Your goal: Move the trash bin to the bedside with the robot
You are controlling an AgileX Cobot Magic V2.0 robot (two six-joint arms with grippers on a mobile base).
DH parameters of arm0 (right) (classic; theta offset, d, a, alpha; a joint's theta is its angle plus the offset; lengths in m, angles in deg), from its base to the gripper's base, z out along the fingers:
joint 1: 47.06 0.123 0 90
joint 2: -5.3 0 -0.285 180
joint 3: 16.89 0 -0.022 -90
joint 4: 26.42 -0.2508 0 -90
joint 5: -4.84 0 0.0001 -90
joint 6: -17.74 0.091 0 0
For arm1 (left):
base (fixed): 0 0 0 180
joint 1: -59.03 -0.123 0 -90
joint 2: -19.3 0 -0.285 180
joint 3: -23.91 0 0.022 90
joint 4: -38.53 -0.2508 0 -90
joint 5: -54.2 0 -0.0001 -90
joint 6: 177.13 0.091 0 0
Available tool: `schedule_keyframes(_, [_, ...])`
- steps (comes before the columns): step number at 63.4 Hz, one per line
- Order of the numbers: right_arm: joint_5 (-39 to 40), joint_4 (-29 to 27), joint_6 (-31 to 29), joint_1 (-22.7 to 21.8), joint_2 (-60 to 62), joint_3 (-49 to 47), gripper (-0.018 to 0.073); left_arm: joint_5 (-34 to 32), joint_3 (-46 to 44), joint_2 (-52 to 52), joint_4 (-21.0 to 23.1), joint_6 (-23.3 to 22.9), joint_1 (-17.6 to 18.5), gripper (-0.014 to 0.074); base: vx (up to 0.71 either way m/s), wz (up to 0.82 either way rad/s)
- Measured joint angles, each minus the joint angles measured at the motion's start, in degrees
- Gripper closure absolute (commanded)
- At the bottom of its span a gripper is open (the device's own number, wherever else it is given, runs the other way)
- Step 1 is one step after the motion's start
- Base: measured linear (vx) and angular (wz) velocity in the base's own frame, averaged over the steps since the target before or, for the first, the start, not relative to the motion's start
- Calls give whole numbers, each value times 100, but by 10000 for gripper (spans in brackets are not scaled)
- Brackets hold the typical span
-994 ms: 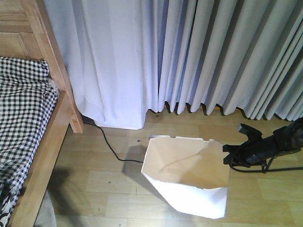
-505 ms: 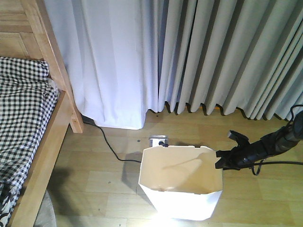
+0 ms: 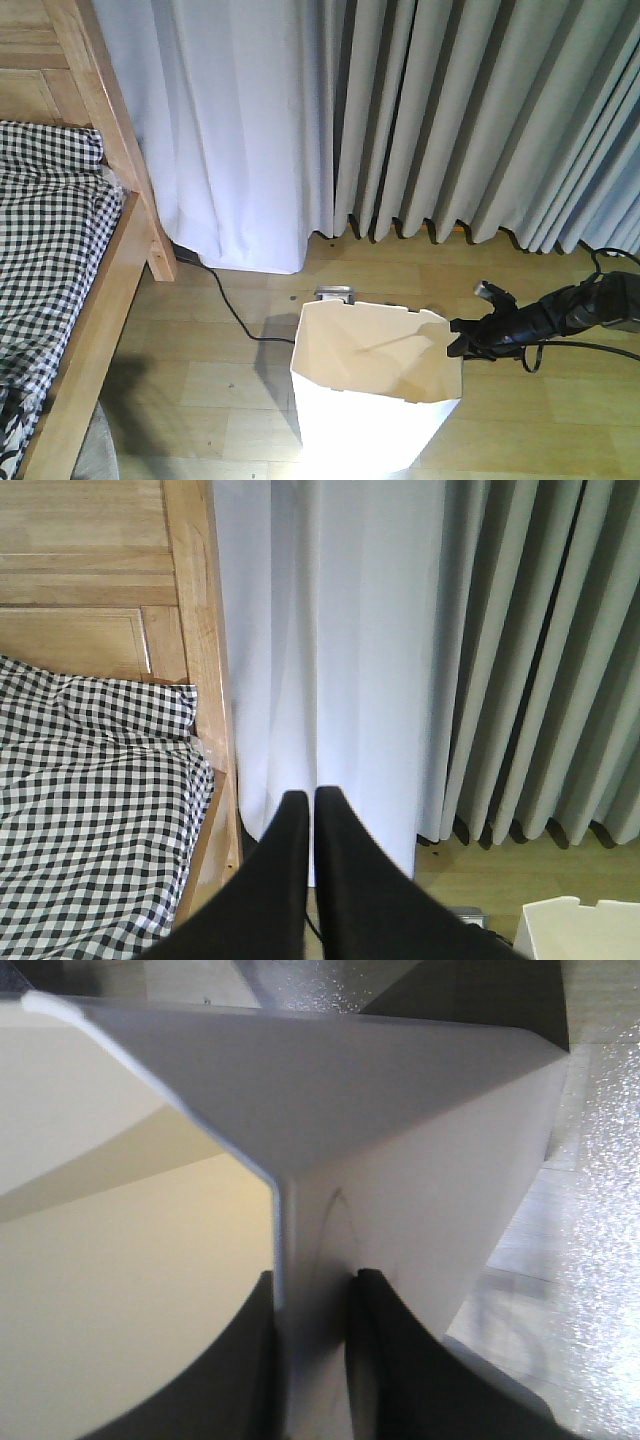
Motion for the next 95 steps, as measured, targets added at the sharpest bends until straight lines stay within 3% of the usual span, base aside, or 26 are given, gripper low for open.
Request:
schedule_keyframes(12, [-6, 309, 306, 11, -20, -192, 427, 0, 0, 0, 0, 0, 0, 602, 0, 0])
schedule_keyframes(38, [-23, 428, 413, 11, -73, -536, 99, 0, 0, 0, 0, 0, 0, 602, 0, 0])
schedule_keyframes(55, [281, 433, 108, 11, -73, -609, 101, 0, 0, 0, 0, 0, 0, 602, 0, 0])
schedule_keyframes(72, [-364, 294, -340, 11, 103, -475, 101, 0, 0, 0, 0, 0, 0, 602, 0, 0])
schedule_keyframes(80, [-85, 238, -420, 11, 656, 314, 101, 0, 0, 0, 0, 0, 0, 602, 0, 0])
schedule_keyframes(95, [1278, 9, -960, 11, 2582, 2753, 101, 0, 0, 0, 0, 0, 0, 602, 0, 0])
